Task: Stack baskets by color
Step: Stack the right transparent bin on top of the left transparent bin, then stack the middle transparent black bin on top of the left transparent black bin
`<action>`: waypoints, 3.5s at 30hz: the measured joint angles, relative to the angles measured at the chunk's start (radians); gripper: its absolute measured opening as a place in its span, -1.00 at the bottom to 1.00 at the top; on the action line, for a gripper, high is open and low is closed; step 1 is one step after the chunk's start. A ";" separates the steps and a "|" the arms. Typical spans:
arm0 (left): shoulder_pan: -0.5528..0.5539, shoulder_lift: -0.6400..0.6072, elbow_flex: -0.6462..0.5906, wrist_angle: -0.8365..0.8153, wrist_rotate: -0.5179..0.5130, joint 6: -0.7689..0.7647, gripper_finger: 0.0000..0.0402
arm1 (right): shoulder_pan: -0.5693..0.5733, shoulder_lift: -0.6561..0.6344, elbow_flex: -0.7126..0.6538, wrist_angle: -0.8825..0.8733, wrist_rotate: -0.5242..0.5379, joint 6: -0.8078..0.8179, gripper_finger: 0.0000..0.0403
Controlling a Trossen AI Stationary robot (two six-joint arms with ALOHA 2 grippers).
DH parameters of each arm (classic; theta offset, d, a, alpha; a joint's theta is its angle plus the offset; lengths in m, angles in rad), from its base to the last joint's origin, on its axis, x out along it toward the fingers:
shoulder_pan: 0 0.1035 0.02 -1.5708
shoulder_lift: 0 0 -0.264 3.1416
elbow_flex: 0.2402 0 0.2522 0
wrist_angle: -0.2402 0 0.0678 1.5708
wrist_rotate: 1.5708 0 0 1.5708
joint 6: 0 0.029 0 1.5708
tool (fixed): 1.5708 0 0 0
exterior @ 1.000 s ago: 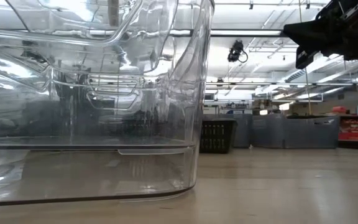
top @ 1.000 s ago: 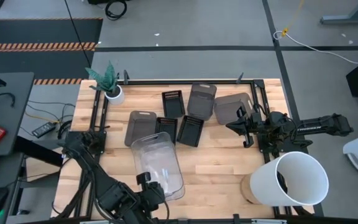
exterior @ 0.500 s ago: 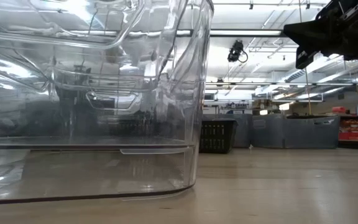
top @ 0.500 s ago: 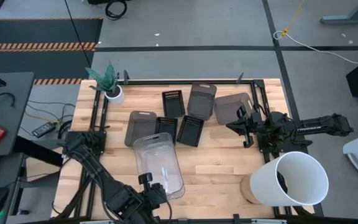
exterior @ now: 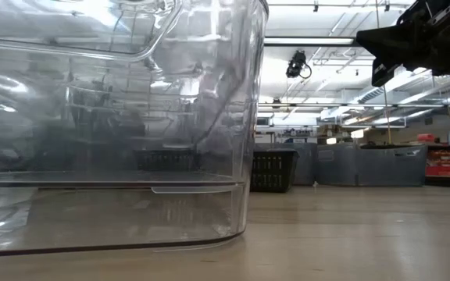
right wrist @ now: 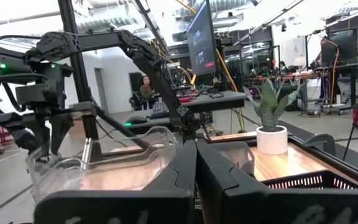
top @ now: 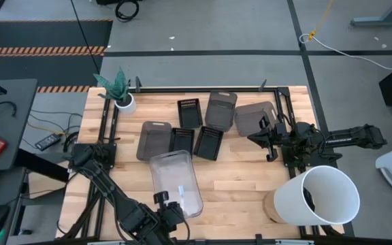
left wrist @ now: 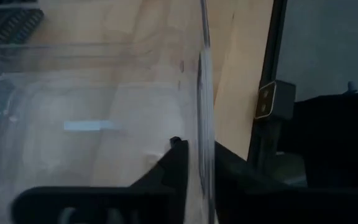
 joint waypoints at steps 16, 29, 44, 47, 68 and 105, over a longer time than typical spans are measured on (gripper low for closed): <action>0.006 0.000 0.101 -0.132 0.052 0.019 -0.11 | 0.000 0.000 0.000 0.000 0.000 0.000 -0.95; 0.040 -0.019 0.102 -0.347 -0.003 0.075 -0.45 | 0.000 0.000 0.000 0.000 0.000 0.000 -0.95; 0.173 -0.099 0.100 -0.478 -0.062 0.267 -0.75 | 0.000 0.000 0.000 0.000 0.000 0.000 -0.95; 0.219 -0.109 0.100 -0.475 -0.057 0.341 -0.79 | 0.000 0.000 0.000 0.000 0.000 0.000 -0.95; 0.577 -0.179 0.100 -0.309 0.008 0.806 -0.91 | 0.000 0.000 0.000 0.000 0.000 0.000 -0.95; 1.022 0.198 0.100 0.420 0.377 1.019 -0.05 | 0.000 0.000 0.000 0.007 0.000 0.000 -0.95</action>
